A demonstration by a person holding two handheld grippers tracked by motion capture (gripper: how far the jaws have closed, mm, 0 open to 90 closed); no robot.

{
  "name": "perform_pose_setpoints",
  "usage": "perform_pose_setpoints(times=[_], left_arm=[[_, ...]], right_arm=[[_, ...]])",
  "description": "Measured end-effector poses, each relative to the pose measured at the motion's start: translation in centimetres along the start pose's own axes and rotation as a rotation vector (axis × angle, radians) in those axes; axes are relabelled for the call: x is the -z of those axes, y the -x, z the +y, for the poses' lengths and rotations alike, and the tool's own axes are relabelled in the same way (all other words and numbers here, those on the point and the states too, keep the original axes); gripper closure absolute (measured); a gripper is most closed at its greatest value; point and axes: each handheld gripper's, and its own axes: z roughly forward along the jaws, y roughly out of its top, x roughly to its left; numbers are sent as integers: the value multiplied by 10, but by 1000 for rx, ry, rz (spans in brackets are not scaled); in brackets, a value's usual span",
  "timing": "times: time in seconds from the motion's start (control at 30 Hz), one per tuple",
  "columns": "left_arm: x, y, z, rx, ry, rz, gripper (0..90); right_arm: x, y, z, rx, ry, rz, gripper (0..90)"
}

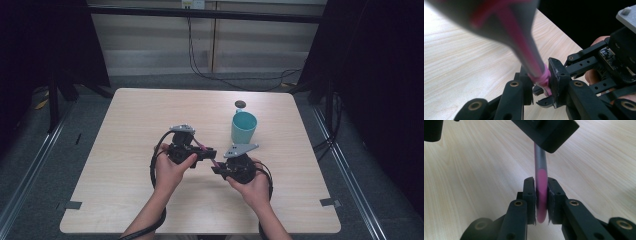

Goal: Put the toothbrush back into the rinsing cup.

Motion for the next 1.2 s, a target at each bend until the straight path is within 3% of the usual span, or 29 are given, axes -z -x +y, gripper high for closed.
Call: perform_pose_setpoints(times=[0.4, 0.63, 0.77, 0.93, 1.1, 1.2], left_arm=[[0, 2, 0, -17, 8, -2, 739], [0, 4, 2, -30, 22, -6, 681], [0, 4, 3, -25, 40, -7, 671], [0, 5, 3, -21, 47, 6, 738], [1, 8, 5, -5, 56, -21, 785], [0, 11, 7, -22, 49, -11, 798]], right_arm=[[2, 0, 2, 2, -18, -10, 808], [5, 1, 4, 25, -33, -31, 813], [6, 2, 4, 8, -30, -39, 814], [6, 1, 5, -22, -9, -25, 813], [5, 0, 4, -50, 7, -8, 809], [3, -3, 5, -46, 14, 8, 790]])
